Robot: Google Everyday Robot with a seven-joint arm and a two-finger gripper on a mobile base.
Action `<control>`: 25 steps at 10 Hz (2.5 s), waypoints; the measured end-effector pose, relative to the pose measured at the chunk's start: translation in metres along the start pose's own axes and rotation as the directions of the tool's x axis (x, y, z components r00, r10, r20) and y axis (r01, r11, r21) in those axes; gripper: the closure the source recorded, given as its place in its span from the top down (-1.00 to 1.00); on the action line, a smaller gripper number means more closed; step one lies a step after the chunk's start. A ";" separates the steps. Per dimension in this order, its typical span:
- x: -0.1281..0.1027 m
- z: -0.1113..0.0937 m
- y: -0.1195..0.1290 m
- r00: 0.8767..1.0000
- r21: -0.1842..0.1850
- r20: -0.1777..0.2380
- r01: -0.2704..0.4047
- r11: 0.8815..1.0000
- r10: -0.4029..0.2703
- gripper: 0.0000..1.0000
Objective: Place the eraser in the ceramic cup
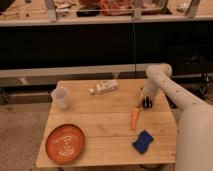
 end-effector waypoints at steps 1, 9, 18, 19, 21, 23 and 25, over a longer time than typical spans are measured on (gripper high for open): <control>0.001 -0.004 -0.004 1.000 -0.006 -0.008 0.004 1.000 -0.004 -1.00; -0.007 -0.061 -0.058 0.997 -0.012 -0.049 0.058 0.998 -0.058 -1.00; -0.027 -0.122 -0.141 0.979 -0.036 -0.103 0.171 0.985 -0.174 -1.00; -0.030 -0.125 -0.158 0.975 -0.041 -0.108 0.192 0.981 -0.195 -1.00; -0.033 -0.130 -0.174 0.965 -0.066 -0.117 0.227 0.972 -0.234 -1.00; -0.039 -0.135 -0.206 0.953 -0.075 -0.124 0.270 0.960 -0.278 -1.00; -0.045 -0.140 -0.237 0.937 -0.085 -0.132 0.315 0.945 -0.324 -1.00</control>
